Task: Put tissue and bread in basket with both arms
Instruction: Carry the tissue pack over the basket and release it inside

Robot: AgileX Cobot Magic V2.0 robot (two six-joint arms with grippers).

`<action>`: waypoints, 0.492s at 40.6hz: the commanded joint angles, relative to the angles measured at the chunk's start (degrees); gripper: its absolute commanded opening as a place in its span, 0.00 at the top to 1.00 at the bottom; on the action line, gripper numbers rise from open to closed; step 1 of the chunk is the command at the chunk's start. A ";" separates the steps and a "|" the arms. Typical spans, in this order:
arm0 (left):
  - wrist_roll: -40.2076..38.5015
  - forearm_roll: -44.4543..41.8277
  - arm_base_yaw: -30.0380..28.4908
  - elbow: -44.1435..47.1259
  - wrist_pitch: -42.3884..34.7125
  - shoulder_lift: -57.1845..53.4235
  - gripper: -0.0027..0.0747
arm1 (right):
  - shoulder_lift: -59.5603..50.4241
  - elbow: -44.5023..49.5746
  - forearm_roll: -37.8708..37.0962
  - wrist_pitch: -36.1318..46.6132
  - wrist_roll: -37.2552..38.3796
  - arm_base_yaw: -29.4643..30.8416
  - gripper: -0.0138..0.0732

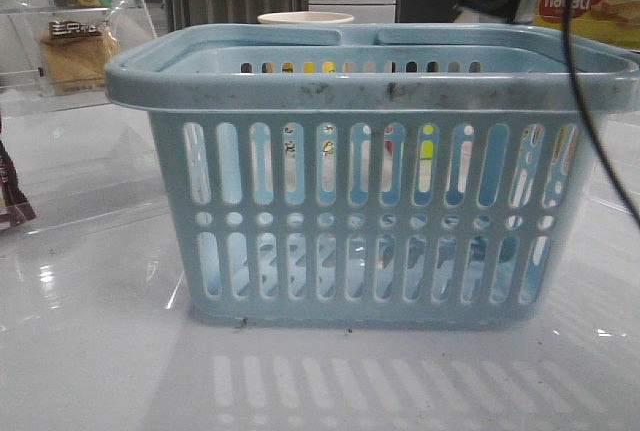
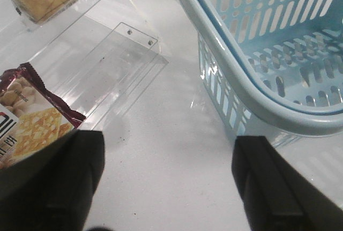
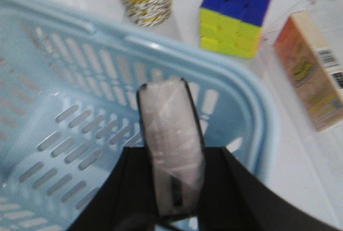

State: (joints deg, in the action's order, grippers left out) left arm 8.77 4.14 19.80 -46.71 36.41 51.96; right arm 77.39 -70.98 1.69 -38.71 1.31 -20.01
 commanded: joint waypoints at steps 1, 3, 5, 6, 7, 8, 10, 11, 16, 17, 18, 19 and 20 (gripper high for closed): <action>-0.04 0.68 0.36 -1.63 -4.16 -0.38 0.26 | -1.47 0.98 0.55 6.23 -0.45 -3.41 0.58; -0.04 0.68 0.36 -1.63 -4.16 -0.38 0.26 | -0.80 1.80 1.47 7.30 -0.45 -4.52 0.58; -0.04 0.68 0.36 -1.63 -4.16 -0.38 0.26 | 0.05 2.25 2.85 7.88 -0.45 -5.17 0.58; -0.04 0.68 0.36 -1.63 -4.16 -0.38 0.26 | 0.46 2.24 3.44 7.87 -0.45 -5.28 0.57; -0.04 0.68 0.36 -1.58 -4.16 -0.38 0.26 | 1.13 2.24 3.97 7.87 -0.45 -5.28 0.56; -0.04 0.68 0.36 -1.58 -4.16 -0.38 0.26 | 1.54 2.24 4.21 7.94 -0.45 -5.28 0.54; -0.04 0.68 0.36 -1.58 -4.05 -0.38 0.26 | 2.62 2.24 4.34 8.16 -0.45 -5.28 0.49; -0.04 0.68 0.36 -1.58 -3.94 -0.38 0.26 | 3.05 2.24 4.34 8.24 -0.45 -5.28 0.44; -0.04 0.68 0.36 -1.58 -3.93 -0.38 0.26 | 4.64 2.24 4.07 8.29 -0.45 -5.28 0.24; -0.04 0.68 0.36 -1.58 -3.93 -0.38 0.26 | 4.64 2.24 3.84 8.40 -0.45 -5.28 0.22; -0.04 0.68 0.36 -1.58 -3.93 -0.38 0.26 | 4.64 2.24 3.53 8.46 -0.45 -5.28 0.21; -0.04 0.68 0.36 -1.58 -3.93 -0.38 0.26 | 4.57 2.24 3.03 8.65 -0.45 -5.28 0.22; -0.04 0.68 0.36 -1.58 -3.93 -0.38 0.26 | 4.49 2.24 2.83 8.76 -0.45 -5.28 0.22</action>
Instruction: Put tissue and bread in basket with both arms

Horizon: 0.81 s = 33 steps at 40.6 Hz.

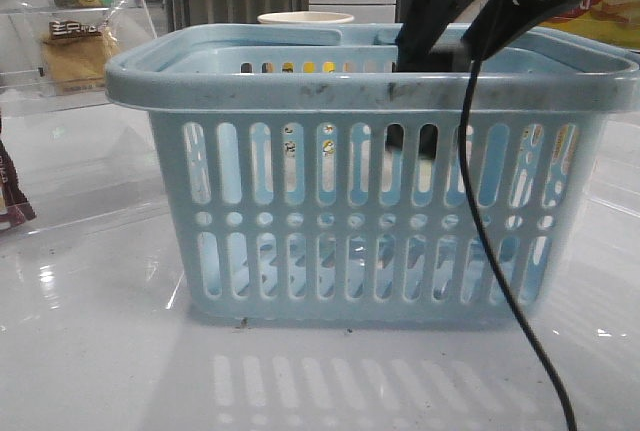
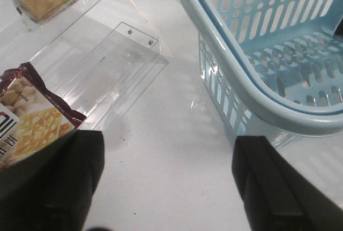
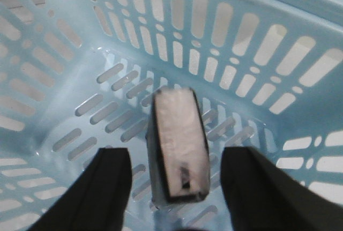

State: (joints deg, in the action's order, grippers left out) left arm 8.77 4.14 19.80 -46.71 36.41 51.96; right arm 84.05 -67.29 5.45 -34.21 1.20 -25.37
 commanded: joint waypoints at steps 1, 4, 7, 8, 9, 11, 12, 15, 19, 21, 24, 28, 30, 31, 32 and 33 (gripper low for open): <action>-0.04 0.68 0.36 -1.58 -3.93 -0.38 0.26 | -2.54 -1.45 -1.10 4.32 -0.34 0.07 0.22; -0.04 0.68 0.36 -1.58 -3.93 -0.38 0.26 | -3.67 -1.45 -1.17 4.11 -0.34 0.07 0.22; -0.04 0.68 0.36 -1.58 -3.93 -0.38 0.26 | -5.64 -1.43 -1.17 3.30 -0.34 0.07 0.22; -0.04 0.68 0.36 -1.58 -3.93 -0.38 0.26 | -6.60 -1.43 -1.17 2.90 -0.34 0.07 0.22; -0.04 0.68 0.36 -1.58 -3.93 -0.38 0.26 | -7.37 -1.38 -1.17 2.53 -0.34 0.07 0.22; -0.04 0.68 0.36 -1.58 -3.93 -0.38 0.26 | -9.33 -1.38 -1.22 1.67 -0.41 0.07 0.22; -0.04 0.68 0.36 -1.58 -3.93 -0.38 0.26 | -10.21 -1.38 -1.29 1.22 -0.47 0.07 0.22; -0.04 0.68 0.36 -1.58 -3.93 -0.38 0.26 | -13.16 -1.38 -1.44 -0.37 -1.81 0.07 0.22; -0.04 0.68 0.36 -1.58 -3.93 -0.38 0.26 | -17.23 -1.38 -1.44 -3.25 -3.93 0.07 0.22; -0.04 0.68 0.36 -1.58 -3.93 -0.38 0.26 | -19.15 -1.38 -1.44 -4.78 -4.34 0.07 0.22; -0.04 0.68 0.36 -1.58 -3.93 -0.38 0.26 | -22.07 -1.10 -1.44 -6.64 -4.64 0.07 0.22; -0.04 0.68 0.36 -1.58 -3.93 -0.38 0.26 | -26.28 1.12 -1.44 -6.66 -4.64 0.07 0.22; -0.04 0.68 0.36 -1.58 -3.93 -0.38 0.26 | -28.52 2.86 -1.44 -6.61 -4.64 0.07 0.22; -0.04 0.68 0.36 -1.58 -3.93 -0.38 0.26 | -29.54 3.70 -1.44 -6.56 -4.64 0.07 0.22; -0.04 0.68 0.36 -1.58 -3.93 -0.38 0.26 | -30.88 4.86 -1.44 -6.56 -4.64 0.07 0.22; -0.04 0.68 0.36 -1.58 -3.93 -0.38 0.26 | -31.87 5.75 -1.44 -6.56 -4.64 0.07 0.22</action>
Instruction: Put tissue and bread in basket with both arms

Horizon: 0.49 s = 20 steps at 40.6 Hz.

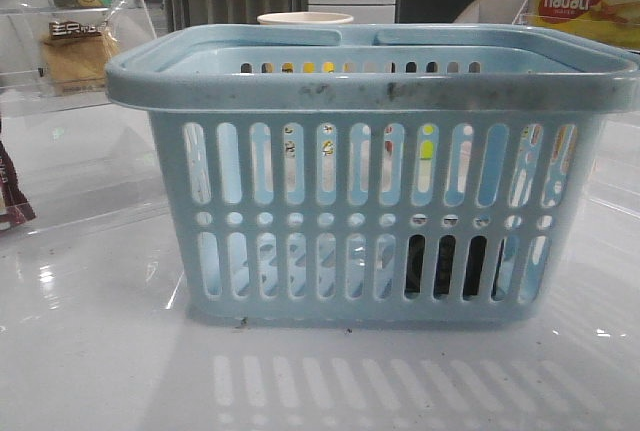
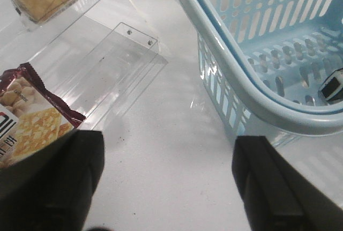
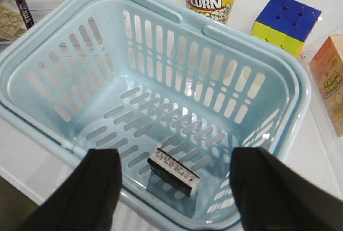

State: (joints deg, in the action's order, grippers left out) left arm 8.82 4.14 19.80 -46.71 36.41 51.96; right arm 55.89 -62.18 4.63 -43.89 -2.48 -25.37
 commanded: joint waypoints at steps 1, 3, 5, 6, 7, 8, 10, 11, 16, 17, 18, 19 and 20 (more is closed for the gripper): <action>-0.09 0.68 0.36 -1.58 -3.93 -0.38 0.26 | -5.35 2.19 -0.62 3.12 -0.96 0.07 0.22; -0.09 0.68 0.36 -1.58 -3.93 -0.38 0.26 | -7.47 4.39 -0.62 3.06 -0.96 0.07 0.22; -0.09 0.68 0.36 -1.58 -3.93 -0.38 0.26 | -9.77 6.46 -0.62 3.06 -0.96 0.07 0.22; -0.09 0.68 0.36 -1.58 -3.93 -0.38 0.26 | -10.75 7.64 -0.62 3.01 -0.96 0.07 0.22; -0.09 0.68 0.36 -1.58 -3.93 -0.38 0.26 | -12.09 8.50 -0.62 3.01 -0.96 0.07 0.22; -0.09 0.68 0.36 -1.58 -3.93 -0.38 0.26 | -13.34 9.57 -0.62 2.93 -0.96 0.07 0.22; -0.09 0.68 0.36 -1.58 -4.03 -0.38 0.26 | -15.42 11.23 -0.62 2.57 -0.96 0.07 0.22; -0.09 0.68 0.36 -1.58 -4.03 -0.38 0.26 | -16.26 11.88 -0.62 2.44 -0.96 0.07 0.22; -0.09 0.68 0.36 -1.58 -4.03 -0.38 0.26 | -20.36 15.38 -0.62 2.04 -0.96 0.07 0.22; -0.09 0.68 0.36 -1.58 -4.03 -0.38 0.26 | -20.79 15.87 -0.62 2.04 -0.96 0.07 0.22; -0.09 0.68 0.36 -1.58 -4.03 -0.38 0.26 | -21.29 16.14 -0.62 2.10 -0.96 0.13 0.22; -0.09 0.68 0.36 -1.58 -4.03 -0.38 0.26 | -21.50 16.35 -0.62 2.10 -0.96 0.13 0.22; -0.09 0.68 0.36 -1.58 -4.03 -0.38 0.26 | -21.72 16.41 -0.62 2.10 -0.96 0.13 0.22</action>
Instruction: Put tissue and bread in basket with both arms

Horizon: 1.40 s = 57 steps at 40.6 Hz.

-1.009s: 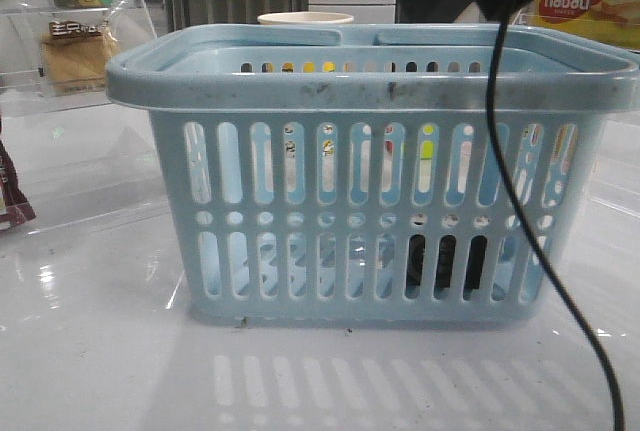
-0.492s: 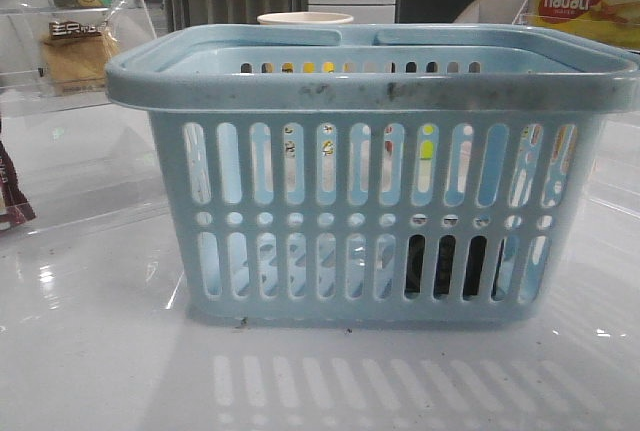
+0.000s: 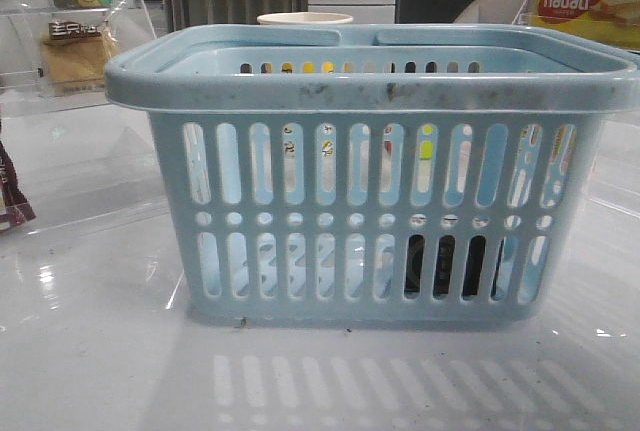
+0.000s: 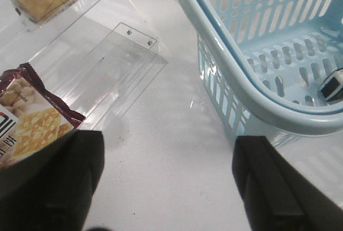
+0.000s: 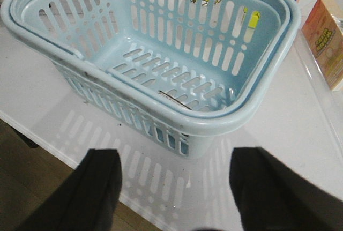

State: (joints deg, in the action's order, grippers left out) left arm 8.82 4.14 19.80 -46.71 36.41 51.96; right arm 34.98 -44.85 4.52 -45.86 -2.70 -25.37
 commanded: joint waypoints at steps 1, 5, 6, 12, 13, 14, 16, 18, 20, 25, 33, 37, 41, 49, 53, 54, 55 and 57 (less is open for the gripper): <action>-0.09 0.68 0.36 -1.58 -4.14 -0.38 0.26 | -0.89 -0.85 -0.51 4.01 -0.74 0.17 0.22; -0.09 -0.96 0.36 -2.38 -4.01 -0.38 0.26 | -0.89 -0.85 -0.51 4.36 -0.74 0.17 0.22; -0.19 -1.40 0.36 -2.83 -4.01 -0.38 0.26 | -0.89 -0.85 -0.51 4.36 -0.74 0.17 0.22; -1.03 -1.95 -2.08 -7.69 -0.62 1.87 0.25 | -0.89 -0.80 -0.51 4.41 -0.74 0.17 0.22; -1.03 -1.95 -2.86 -8.54 0.28 2.50 0.25 | -0.89 -0.80 -0.51 4.41 -0.74 0.17 0.22; -1.03 -1.95 -3.73 -9.59 0.88 3.41 0.25 | -0.89 -0.81 -0.51 4.36 -0.74 0.17 0.22; -1.27 -1.95 -5.40 -11.28 1.15 5.15 0.25 | -0.89 -0.81 -0.51 4.36 -0.74 0.17 0.22; -1.87 -1.95 -6.93 -12.68 1.15 7.11 0.25 | -0.89 -0.81 -0.51 4.29 -0.74 0.17 0.22; -2.12 -1.71 -8.82 -14.59 0.89 9.28 0.25 | -0.89 -0.81 -0.51 4.29 -0.74 0.17 0.22; -2.12 0.87 -13.91 -19.17 0.75 15.87 0.25 | -0.89 -0.81 -0.51 4.29 -0.74 0.17 0.22; -2.12 7.05 -19.64 -27.70 0.37 26.88 0.26 | -0.89 -0.81 -0.51 4.23 -0.74 0.17 0.22; -2.12 8.83 -20.60 -32.12 0.26 32.55 0.26 | -0.89 -0.81 -0.51 4.23 -0.74 0.17 0.22; -2.12 10.66 -20.70 -35.87 -0.66 37.67 0.26 | -0.89 -0.81 -0.51 4.23 -0.74 0.17 0.22; -2.12 17.65 -20.70 -41.24 -7.18 45.75 0.26 | -0.89 -0.81 -0.51 4.23 -0.74 0.17 0.22; -2.12 18.94 -20.70 -42.56 -11.80 49.19 0.26 | -0.89 -0.81 -0.51 4.23 -0.74 0.17 0.22; -2.12 19.36 -20.70 -42.84 -12.79 49.83 0.26 | -0.89 -0.81 -0.51 4.23 -0.74 0.17 0.22; -2.12 19.75 -20.70 -43.17 -13.38 50.69 0.26 | -0.89 -0.81 -0.51 4.23 -0.74 0.17 0.22; -2.12 21.48 -20.70 -43.40 -15.71 52.04 0.26 | -0.89 -0.81 -0.51 4.23 -0.74 0.17 0.22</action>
State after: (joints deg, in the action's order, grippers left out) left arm 7.30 22.03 -0.85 -87.52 27.96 104.95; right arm 34.01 -44.24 4.52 -45.86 -2.70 -25.37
